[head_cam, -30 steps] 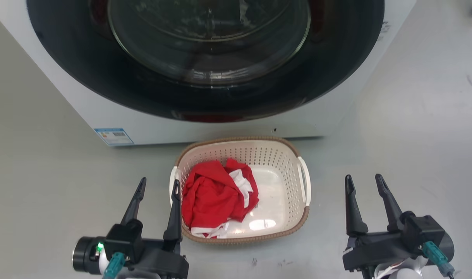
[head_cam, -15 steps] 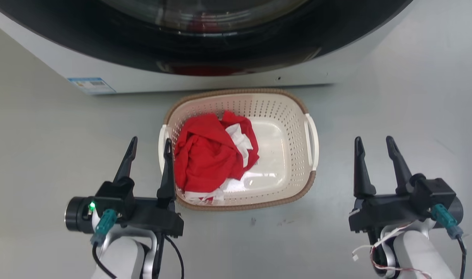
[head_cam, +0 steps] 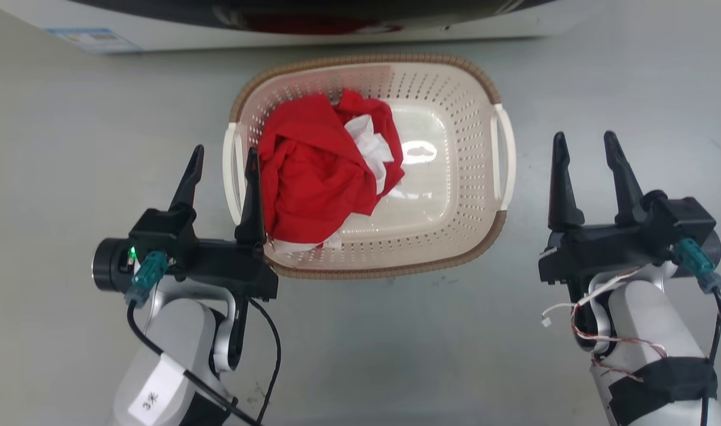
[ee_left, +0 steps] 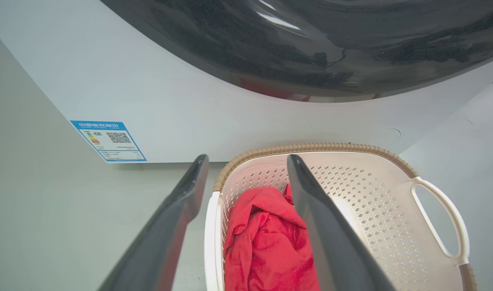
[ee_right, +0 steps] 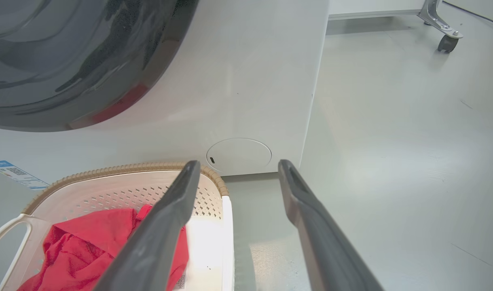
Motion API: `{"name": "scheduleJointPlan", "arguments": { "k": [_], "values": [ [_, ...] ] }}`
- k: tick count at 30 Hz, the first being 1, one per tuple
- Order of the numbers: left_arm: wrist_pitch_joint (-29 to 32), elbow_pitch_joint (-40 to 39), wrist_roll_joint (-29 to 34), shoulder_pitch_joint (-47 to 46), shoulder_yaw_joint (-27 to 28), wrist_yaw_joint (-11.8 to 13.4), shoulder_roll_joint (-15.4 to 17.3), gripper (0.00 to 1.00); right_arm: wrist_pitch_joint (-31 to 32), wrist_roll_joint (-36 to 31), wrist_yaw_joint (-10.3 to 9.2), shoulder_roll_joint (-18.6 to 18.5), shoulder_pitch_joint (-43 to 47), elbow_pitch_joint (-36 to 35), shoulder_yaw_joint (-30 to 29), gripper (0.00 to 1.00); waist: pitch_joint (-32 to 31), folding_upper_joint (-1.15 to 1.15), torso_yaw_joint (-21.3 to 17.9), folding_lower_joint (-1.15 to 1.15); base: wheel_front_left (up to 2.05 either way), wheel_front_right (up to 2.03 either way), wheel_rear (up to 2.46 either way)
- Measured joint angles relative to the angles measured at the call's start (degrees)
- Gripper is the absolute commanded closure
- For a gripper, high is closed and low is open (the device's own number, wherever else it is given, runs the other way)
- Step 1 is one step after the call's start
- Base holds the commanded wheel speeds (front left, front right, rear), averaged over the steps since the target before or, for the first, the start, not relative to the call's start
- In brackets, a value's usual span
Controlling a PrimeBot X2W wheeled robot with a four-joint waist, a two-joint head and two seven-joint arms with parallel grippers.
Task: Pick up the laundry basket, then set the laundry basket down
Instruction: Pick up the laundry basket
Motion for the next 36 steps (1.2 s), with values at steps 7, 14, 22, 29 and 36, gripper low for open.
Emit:
{"name": "scheduleJointPlan", "arguments": {
  "k": [7,14,22,29,36],
  "values": [
    [0.0,5.3,-0.1,-5.1,0.0,-1.1,-0.1,0.0,0.0,-0.5,0.77,-0.1,-4.8,3.8,0.2,0.0,6.3,0.0,0.5,0.0,0.0,0.0,0.0],
    [0.0,9.5,-0.6,-6.4,-0.2,-1.1,-0.3,0.0,0.0,-1.0,1.45,-0.1,-7.4,7.9,1.0,0.0,9.1,0.0,1.2,0.0,0.0,0.0,0.0],
    [0.0,13.4,-1.1,-8.7,-0.2,-1.2,-0.3,0.0,0.0,-1.0,1.79,-0.1,-10.0,11.9,1.5,0.0,9.9,-0.01,1.6,-0.01,0.0,0.0,0.0],
    [0.0,17.3,-1.1,-12.4,-0.1,-1.5,-0.4,0.0,0.0,-1.0,1.96,-0.1,-13.7,15.6,2.0,0.0,11.2,-0.01,1.6,-0.01,0.0,0.0,0.0],
    [0.0,21.5,-1.3,-14.6,-0.5,-1.8,-0.4,0.0,0.0,-1.0,2.04,0.0,-15.5,19.7,2.9,0.0,12.1,-0.01,1.8,-0.01,0.0,0.0,0.0]
  ]
}}
